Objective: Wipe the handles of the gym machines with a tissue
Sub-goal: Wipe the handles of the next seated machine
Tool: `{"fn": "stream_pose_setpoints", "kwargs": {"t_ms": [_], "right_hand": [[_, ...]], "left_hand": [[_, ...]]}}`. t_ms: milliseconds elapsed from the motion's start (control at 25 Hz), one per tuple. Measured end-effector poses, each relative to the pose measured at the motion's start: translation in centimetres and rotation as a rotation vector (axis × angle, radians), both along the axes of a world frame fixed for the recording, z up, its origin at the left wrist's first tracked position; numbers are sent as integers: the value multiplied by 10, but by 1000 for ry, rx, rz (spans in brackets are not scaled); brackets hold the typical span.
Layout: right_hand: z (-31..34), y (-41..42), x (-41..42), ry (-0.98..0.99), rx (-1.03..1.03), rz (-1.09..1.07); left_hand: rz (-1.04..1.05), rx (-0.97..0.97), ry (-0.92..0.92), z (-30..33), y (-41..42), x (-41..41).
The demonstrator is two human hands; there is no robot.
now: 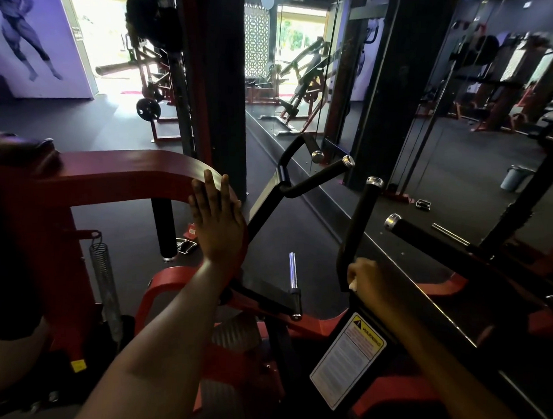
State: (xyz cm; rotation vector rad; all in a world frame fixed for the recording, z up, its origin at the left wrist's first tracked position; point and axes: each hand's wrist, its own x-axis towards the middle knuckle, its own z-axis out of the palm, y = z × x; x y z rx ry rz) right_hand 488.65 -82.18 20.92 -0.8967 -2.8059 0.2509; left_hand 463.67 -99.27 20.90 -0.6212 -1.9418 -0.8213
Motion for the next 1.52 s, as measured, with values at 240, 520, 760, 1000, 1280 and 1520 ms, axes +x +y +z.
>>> {"fn": "stream_pose_setpoints", "kwargs": {"t_ms": [240, 520, 760, 1000, 1280, 1520], "right_hand": [[23, 23, -31, 419, 67, -109], [-8, -8, -16, -85, 330, 402], [61, 50, -72, 214, 247, -59], [33, 5, -47, -123, 440, 359], [92, 84, -83, 104, 446, 9], [56, 43, -93, -166, 573, 287]], "left_hand": [[6, 9, -8, 0, 2, 1], [2, -2, -40, -1, 1, 0], [7, -15, -61, 3, 0, 8], [46, 122, -129, 23, 8, 18], [80, 67, -50, 35, 3, 1], [71, 50, -12, 36, 1, 1]]}}
